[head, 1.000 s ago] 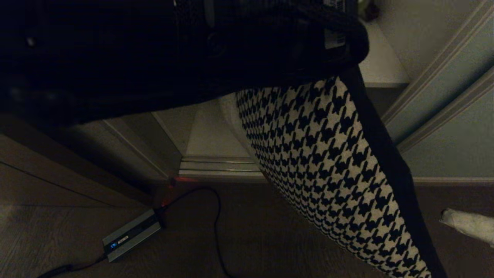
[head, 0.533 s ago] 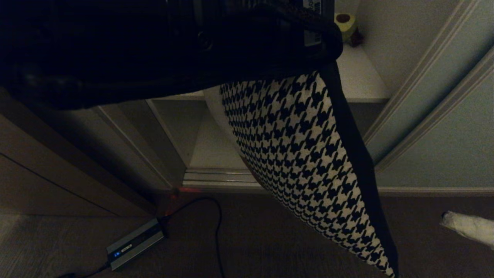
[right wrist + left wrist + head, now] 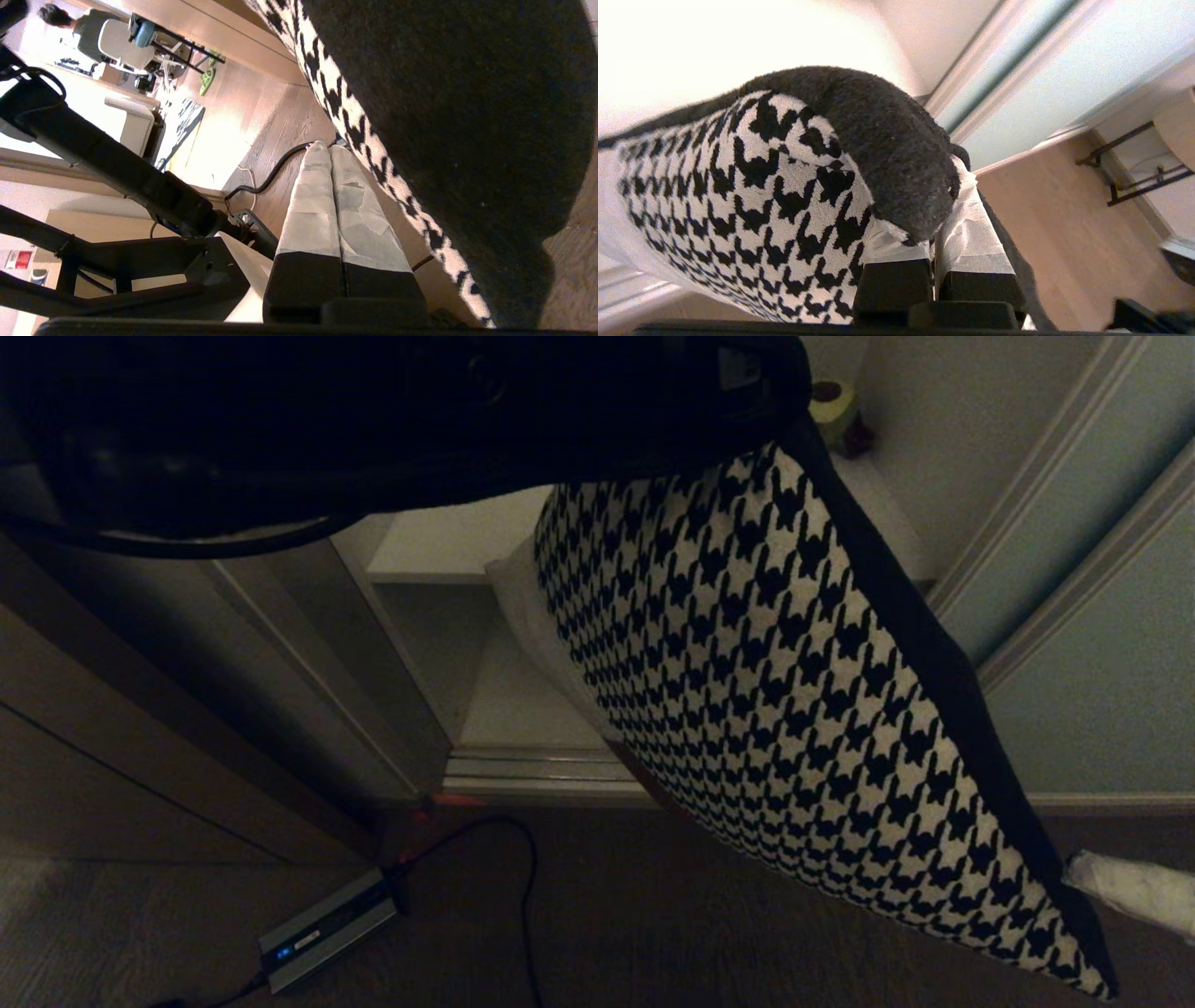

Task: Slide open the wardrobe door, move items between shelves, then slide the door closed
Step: Place the pillow on the higher shelf

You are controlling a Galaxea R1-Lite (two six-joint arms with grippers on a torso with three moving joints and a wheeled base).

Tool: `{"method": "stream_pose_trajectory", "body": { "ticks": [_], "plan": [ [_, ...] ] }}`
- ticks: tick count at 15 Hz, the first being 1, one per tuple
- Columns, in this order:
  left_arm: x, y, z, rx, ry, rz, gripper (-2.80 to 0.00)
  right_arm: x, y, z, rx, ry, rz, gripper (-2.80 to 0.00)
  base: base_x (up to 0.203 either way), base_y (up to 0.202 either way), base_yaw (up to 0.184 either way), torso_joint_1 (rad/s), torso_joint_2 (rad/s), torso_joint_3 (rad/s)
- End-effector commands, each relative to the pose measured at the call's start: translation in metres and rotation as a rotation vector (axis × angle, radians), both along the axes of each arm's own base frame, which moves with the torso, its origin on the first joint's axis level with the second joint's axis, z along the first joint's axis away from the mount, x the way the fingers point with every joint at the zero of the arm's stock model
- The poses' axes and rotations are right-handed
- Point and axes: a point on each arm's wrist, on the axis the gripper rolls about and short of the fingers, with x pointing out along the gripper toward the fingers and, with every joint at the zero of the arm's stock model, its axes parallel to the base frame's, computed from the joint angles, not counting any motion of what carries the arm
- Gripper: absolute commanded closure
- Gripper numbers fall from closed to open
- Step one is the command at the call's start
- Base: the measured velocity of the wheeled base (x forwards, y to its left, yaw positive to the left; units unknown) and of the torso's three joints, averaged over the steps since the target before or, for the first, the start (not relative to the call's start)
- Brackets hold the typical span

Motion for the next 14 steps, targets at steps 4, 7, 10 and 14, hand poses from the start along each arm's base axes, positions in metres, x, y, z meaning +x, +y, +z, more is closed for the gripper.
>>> {"method": "stream_pose_trajectory", "body": {
  "ticks": [4, 7, 10, 14],
  "plan": [
    [-0.003, 0.006, 0.011, -0.018, -0.067, 0.015, 0.00, 0.005, 0.002, -0.002, -0.007, 0.022, 0.002, 0.00, 0.000, 0.000, 0.000, 0.000, 0.00, 0.018],
    [-0.003, 0.008, 0.032, -0.068, -0.119, 0.053, 0.00, 0.007, 0.003, -0.004, -0.010, 0.030, 0.003, 0.00, 0.000, 0.000, 0.000, 0.000, 0.00, 0.000],
    [0.001, 0.012, 0.050, -0.080, -0.187, 0.097, 0.00, 0.010, 0.005, -0.007, -0.017, 0.045, 0.003, 0.00, 0.000, 0.000, 0.000, 0.000, 0.00, 0.000],
    [0.024, 0.018, 0.050, -0.063, -0.250, 0.195, 0.00, 0.013, 0.006, -0.010, -0.019, 0.050, 0.003, 0.00, 0.000, 0.000, 0.000, 0.000, 0.00, 0.000]
  ]
}}
